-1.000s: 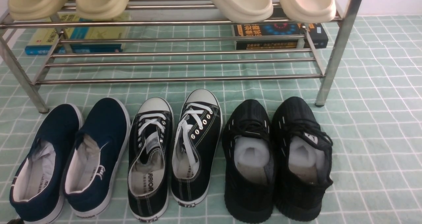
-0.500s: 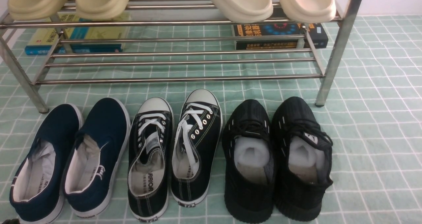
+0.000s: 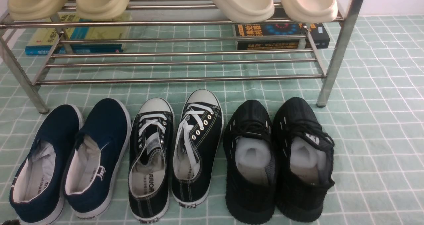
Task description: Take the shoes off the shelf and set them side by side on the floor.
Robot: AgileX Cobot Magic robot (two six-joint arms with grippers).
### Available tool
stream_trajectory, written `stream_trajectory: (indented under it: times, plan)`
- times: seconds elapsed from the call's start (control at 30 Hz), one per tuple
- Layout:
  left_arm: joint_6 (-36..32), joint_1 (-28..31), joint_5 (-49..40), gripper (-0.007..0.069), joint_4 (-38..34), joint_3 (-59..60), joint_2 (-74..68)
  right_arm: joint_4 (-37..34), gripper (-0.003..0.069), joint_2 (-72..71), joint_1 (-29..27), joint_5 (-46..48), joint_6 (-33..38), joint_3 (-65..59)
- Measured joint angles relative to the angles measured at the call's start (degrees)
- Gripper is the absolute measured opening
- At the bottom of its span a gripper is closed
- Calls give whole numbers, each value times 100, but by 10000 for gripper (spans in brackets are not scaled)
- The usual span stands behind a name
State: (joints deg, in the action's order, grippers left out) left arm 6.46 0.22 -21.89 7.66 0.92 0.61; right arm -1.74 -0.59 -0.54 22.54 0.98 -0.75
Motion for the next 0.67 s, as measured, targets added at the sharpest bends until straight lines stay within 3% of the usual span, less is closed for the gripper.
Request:
stream_trajectory:
  times: [0.67]
  plan:
    - [0, 0, 0, 72, 388, 6, 0, 0, 212, 0, 0, 0, 0, 0]
